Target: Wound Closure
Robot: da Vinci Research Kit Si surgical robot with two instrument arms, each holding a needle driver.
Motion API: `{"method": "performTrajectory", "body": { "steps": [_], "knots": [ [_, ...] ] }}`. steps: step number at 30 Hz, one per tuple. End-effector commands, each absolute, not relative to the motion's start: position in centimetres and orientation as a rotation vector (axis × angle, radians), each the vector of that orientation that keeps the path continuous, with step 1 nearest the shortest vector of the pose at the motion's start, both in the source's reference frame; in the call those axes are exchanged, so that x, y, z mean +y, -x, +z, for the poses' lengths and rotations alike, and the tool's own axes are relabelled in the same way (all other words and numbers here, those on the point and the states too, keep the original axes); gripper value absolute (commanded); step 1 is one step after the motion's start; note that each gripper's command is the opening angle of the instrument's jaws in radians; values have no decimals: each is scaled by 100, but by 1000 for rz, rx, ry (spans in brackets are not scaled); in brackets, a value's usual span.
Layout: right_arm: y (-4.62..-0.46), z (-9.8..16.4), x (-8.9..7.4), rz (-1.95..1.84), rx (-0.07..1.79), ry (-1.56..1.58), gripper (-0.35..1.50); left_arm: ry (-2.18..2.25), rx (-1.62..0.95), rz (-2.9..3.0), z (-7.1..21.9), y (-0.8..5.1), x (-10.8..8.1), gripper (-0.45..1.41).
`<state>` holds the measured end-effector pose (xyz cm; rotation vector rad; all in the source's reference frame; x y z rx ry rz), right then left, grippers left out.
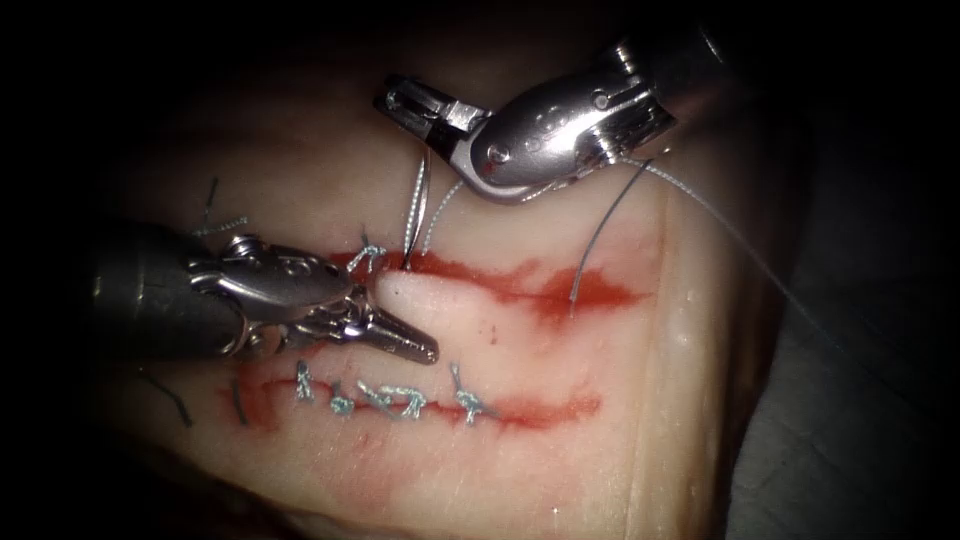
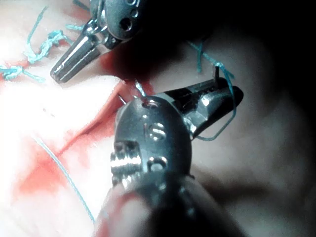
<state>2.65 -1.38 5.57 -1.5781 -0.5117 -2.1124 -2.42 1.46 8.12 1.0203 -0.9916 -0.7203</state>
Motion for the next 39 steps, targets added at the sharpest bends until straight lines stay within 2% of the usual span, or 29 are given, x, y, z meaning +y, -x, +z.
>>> {"method": "performTrajectory", "body": {
  "steps": [1,19,39],
  "knots": [
    [-275,561,-137,-2097,-502,1579,-35,-1019,-992,-720,817,247,147,-45],
    [-276,558,-139,-2040,-523,1472,-35,-1017,-990,-721,816,248,146,-45],
    [-274,564,-143,-2006,-401,1372,-35,-1017,-978,-707,815,238,149,-45]
  ]
}}
